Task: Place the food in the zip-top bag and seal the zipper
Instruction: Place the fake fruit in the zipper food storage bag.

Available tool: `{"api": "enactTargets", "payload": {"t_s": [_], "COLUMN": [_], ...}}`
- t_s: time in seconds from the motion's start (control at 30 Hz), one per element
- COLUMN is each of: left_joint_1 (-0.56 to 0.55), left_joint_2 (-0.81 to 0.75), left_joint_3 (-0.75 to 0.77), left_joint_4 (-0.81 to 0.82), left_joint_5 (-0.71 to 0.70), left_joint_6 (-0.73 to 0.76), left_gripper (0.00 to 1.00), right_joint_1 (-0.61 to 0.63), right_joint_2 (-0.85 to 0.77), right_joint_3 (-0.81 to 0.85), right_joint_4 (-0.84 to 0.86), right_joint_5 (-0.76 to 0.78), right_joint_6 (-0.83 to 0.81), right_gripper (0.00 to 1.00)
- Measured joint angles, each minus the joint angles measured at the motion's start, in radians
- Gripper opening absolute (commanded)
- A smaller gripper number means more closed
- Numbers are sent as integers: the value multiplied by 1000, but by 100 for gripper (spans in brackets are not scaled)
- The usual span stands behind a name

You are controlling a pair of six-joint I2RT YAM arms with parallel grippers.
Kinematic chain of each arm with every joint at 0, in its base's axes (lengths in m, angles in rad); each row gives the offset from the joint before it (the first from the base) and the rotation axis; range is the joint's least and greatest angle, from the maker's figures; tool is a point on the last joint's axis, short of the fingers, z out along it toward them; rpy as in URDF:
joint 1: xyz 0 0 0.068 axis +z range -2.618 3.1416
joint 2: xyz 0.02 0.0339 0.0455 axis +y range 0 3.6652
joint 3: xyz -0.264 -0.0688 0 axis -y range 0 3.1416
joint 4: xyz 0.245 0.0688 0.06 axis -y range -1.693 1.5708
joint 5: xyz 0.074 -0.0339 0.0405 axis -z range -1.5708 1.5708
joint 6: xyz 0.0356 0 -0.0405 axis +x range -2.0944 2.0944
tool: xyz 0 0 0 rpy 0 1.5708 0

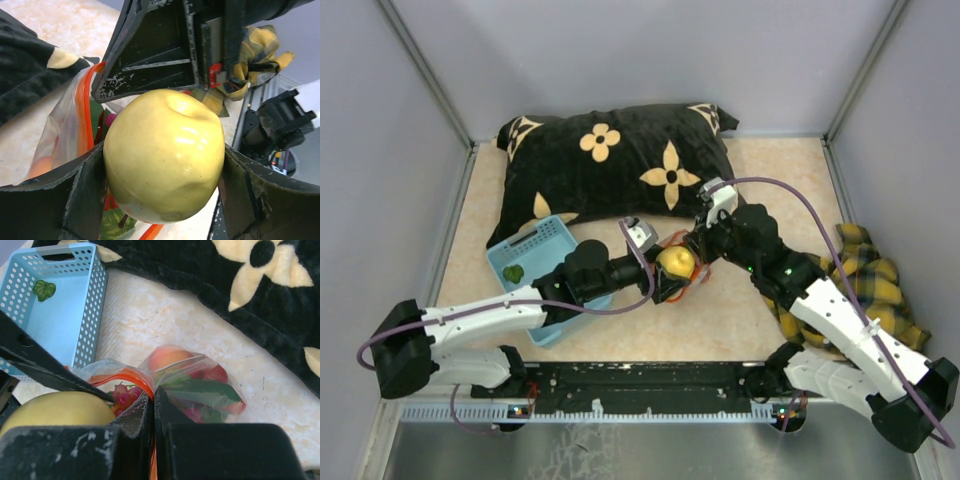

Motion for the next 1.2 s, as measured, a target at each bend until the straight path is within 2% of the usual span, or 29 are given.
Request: {"api": "enactTargets", "payload": {"t_s": [0.23,0.53,0.77,1.03,1.2], "left_joint_1": [0,0,-1,-3,0], "left_joint_2": [95,160,217,243,222], "left_joint_3": [34,71,127,175,157], "left_joint_4": [0,-56,-111,-186,-174], "left_joint_5": [-23,-143,-272,-498,-517], "left_joint_6": [34,64,62,7,-1], "left_gripper": [53,54,56,56,57], "right_joint_1": [0,0,0,0,0], "right_joint_2": [0,0,0,0,-1], "right_joint_3": [0,2,15,15,15], "right_joint_4": [-6,-14,-32,-37,-38], "right_joint_5": [-5,-9,-13,-34,-34], "right_joint_6": [0,0,0,-1,-1], "right_gripper": [0,0,0,0,0]}}
